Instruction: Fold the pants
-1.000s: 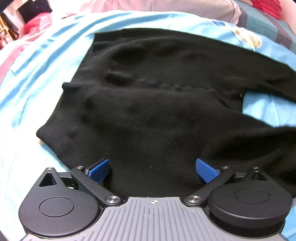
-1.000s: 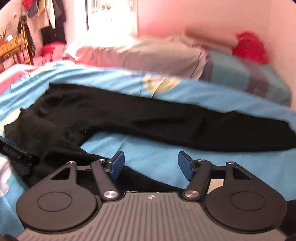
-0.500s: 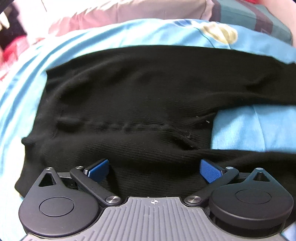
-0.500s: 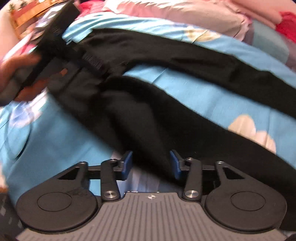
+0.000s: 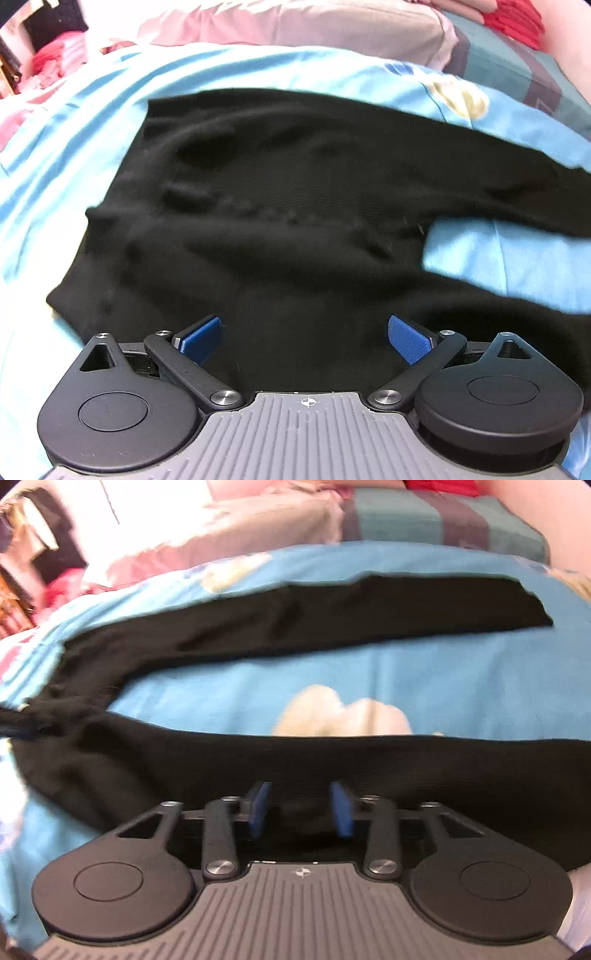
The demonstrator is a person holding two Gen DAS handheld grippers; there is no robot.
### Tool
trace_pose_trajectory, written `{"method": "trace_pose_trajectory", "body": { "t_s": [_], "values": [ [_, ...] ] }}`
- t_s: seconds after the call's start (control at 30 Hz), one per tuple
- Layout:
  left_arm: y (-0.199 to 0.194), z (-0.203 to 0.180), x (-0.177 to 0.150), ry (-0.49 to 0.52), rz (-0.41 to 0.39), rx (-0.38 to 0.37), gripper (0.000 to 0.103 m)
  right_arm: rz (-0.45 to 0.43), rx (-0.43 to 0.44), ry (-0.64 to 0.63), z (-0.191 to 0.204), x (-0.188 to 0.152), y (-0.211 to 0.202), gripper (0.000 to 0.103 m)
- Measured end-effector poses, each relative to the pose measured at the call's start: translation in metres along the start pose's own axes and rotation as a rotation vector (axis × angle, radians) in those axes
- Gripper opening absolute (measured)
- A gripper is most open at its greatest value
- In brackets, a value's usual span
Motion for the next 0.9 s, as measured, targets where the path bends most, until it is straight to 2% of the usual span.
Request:
{"method": "trace_pose_trajectory", "body": {
  "t_s": [0.07, 0.1, 0.13, 0.2, 0.23, 0.27, 0.3, 0.4, 0.43, 0.5, 0.53, 0.63, 0.67, 0.7, 0.73, 0.77, 0.83, 0.9],
  "values": [
    [0.012, -0.008, -0.012, 0.048, 0.042, 0.008, 0.103, -0.066, -0.106, 0.048, -0.016, 0.012, 0.0, 0.0],
    [0.019, -0.011, -0.018, 0.071, 0.07, 0.027, 0.103, -0.086, -0.147, 0.101, -0.023, 0.018, -0.002, 0.005],
    [0.019, -0.014, -0.022, 0.082, 0.065, 0.041, 0.103, -0.095, -0.154, 0.152, -0.027, 0.021, -0.006, 0.009],
    [0.016, -0.013, -0.024, 0.091, 0.043, 0.047, 0.103, -0.118, -0.124, 0.152, -0.021, 0.021, -0.016, 0.026],
    [0.016, -0.011, -0.024, 0.084, 0.045, 0.043, 0.103, -0.134, -0.116, 0.109, -0.013, 0.017, -0.025, 0.032],
    [0.017, -0.009, -0.024, 0.071, 0.05, 0.036, 0.103, -0.14, -0.104, 0.058, -0.004, 0.012, -0.032, 0.045],
    [0.02, -0.007, -0.024, 0.063, 0.053, 0.034, 0.103, -0.119, -0.084, 0.004, 0.005, 0.002, -0.034, 0.052],
    [0.022, -0.005, -0.023, 0.052, 0.056, 0.03, 0.103, 0.034, -0.099, -0.07, 0.013, -0.034, -0.027, 0.054],
    [0.023, -0.004, -0.022, 0.053, 0.055, 0.031, 0.103, 0.015, -0.09, -0.112, 0.015, -0.042, -0.036, 0.054],
    [0.023, -0.005, -0.024, 0.056, 0.052, 0.036, 0.103, 0.07, -0.085, -0.15, 0.015, -0.045, -0.04, 0.055],
    [0.023, -0.005, -0.023, 0.058, 0.051, 0.036, 0.103, 0.07, -0.087, -0.139, 0.011, -0.042, -0.045, 0.055],
    [0.022, -0.004, -0.023, 0.056, 0.051, 0.036, 0.103, -0.027, -0.129, -0.07, -0.003, -0.024, -0.052, 0.064],
    [0.022, -0.004, -0.023, 0.058, 0.052, 0.037, 0.103, -0.01, -0.141, -0.053, -0.009, -0.025, -0.047, 0.064],
    [0.022, -0.004, -0.022, 0.062, 0.055, 0.037, 0.103, 0.059, -0.15, -0.044, -0.013, -0.03, -0.037, 0.069],
    [0.022, -0.004, -0.022, 0.064, 0.061, 0.033, 0.103, 0.132, -0.139, -0.07, -0.015, -0.039, -0.027, 0.069],
    [0.02, -0.004, -0.022, 0.07, 0.073, 0.029, 0.103, 0.106, -0.136, -0.126, -0.012, -0.039, -0.032, 0.069],
    [0.012, 0.001, -0.018, 0.073, 0.085, 0.018, 0.103, 0.142, -0.084, -0.129, -0.012, -0.034, -0.039, 0.064],
    [-0.002, 0.01, -0.009, 0.061, 0.052, -0.014, 0.103, 0.069, 0.022, -0.064, -0.019, -0.016, -0.054, 0.067]
  ]
}}
Point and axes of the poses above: each gripper's, at about its wrist camera, not at the fingertips, and y roughly the way its jaws point, z to its left, x to its top, the point moved 6 cm from there along y, roughly the way its jaws point, and after that the axes turned 1 degree about x, right-handed, at the moved point
